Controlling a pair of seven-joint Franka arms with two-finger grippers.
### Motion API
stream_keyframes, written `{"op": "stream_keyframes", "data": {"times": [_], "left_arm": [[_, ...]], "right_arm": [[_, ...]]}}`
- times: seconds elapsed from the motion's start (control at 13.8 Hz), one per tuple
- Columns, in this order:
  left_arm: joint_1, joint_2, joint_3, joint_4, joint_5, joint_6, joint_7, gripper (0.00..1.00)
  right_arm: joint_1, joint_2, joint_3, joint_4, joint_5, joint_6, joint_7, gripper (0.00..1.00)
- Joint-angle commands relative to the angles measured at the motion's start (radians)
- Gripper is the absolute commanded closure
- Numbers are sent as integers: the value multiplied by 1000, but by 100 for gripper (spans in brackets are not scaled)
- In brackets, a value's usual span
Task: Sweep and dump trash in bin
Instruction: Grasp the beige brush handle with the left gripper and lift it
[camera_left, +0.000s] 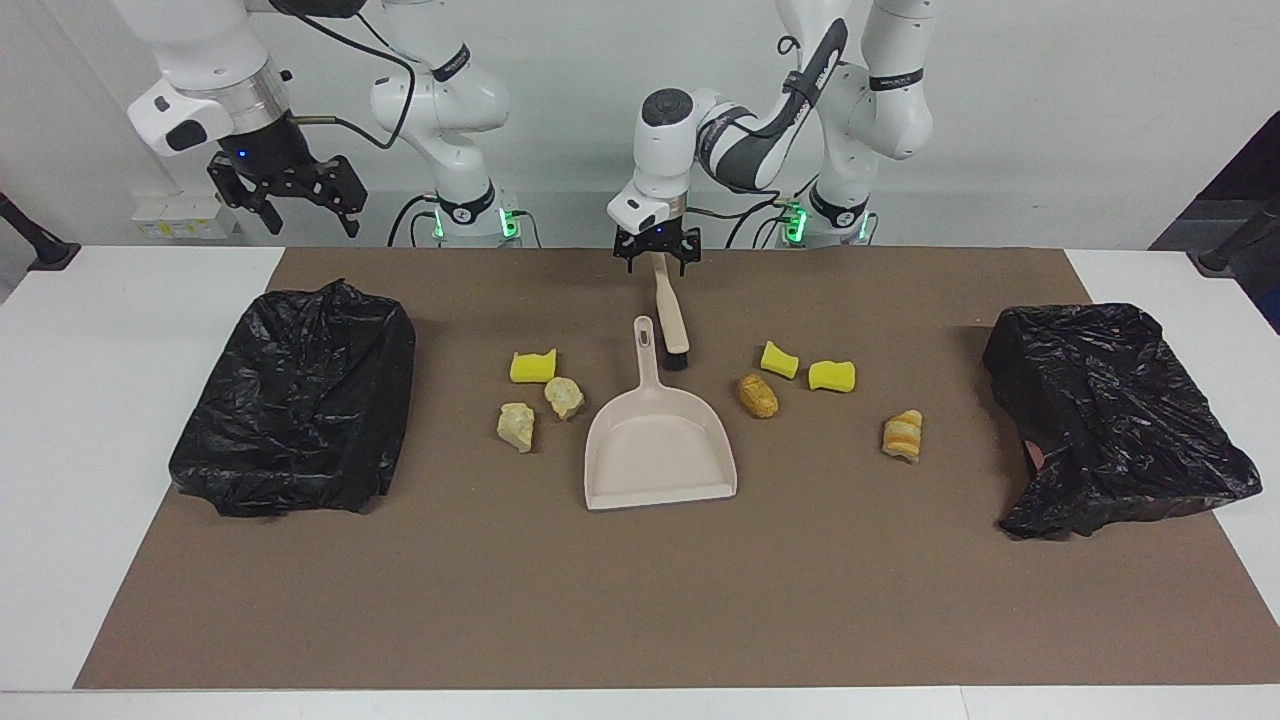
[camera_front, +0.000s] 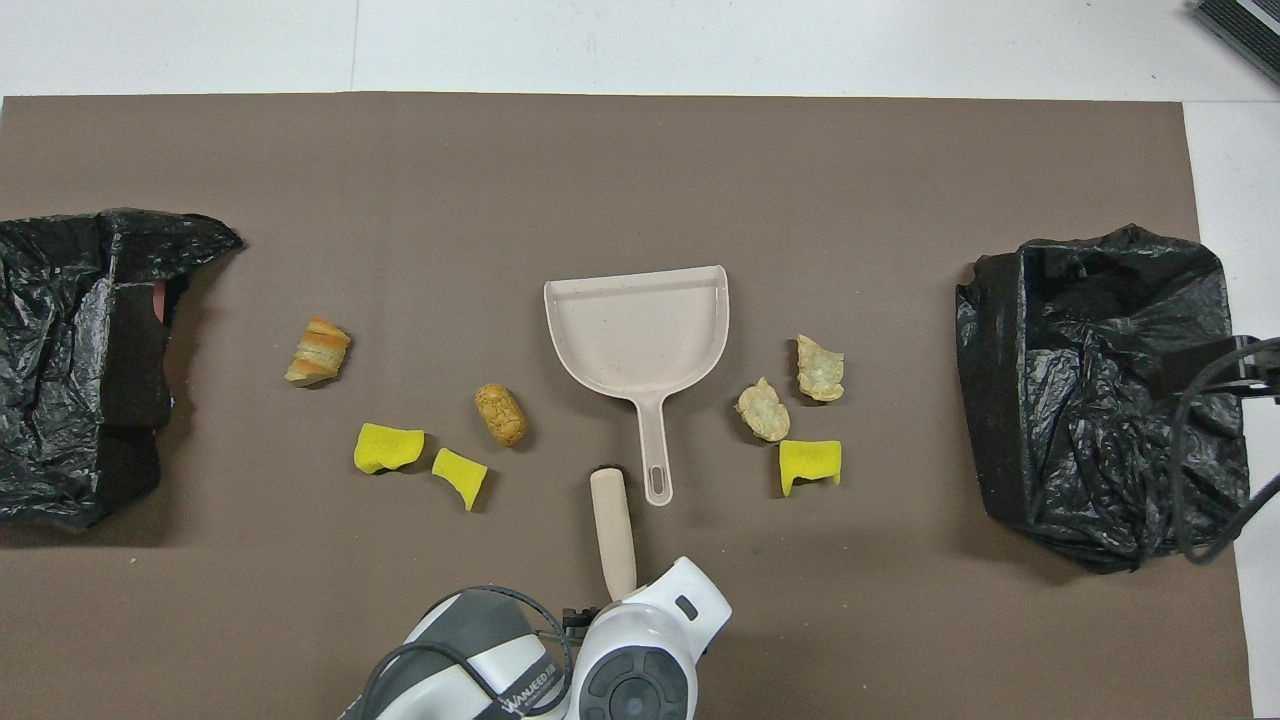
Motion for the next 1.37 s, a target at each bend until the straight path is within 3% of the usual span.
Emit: {"op": "stream_keyframes", "data": {"times": [0.0,0.07,0.14,0.29,0.36,0.65,0.94,1.3], "left_arm": [[-9,1,9,-25,-3,26,-5,0],[-10,1,9,-25,-3,26,-7,4],[-9,1,9,-25,-3,24,-4,19],[-10,1,9,-24,-3,21,4,68],[-9,1,9,-22,-3,16,-2,99],[8,-20,10,-8,-5,-62,-24,100],[76,-91,24,15,-5,-230,-22,100],[331,-177,26,60,-3,-336,42,100]], "right_arm": [[-13,-27,6,-28,5,-4,5,0],[-15,-30,6,-30,5,-4,5,0],[-13,-30,6,-31,5,-4,5,0],[-13,-30,6,-30,5,-2,6,0],[-15,-30,6,-30,5,-2,6,0],[-15,-30,6,-31,5,-2,6,0],[-16,-32,5,-33,5,-2,5,0],[14,-27,24,-50,5,6,17,0]]}}
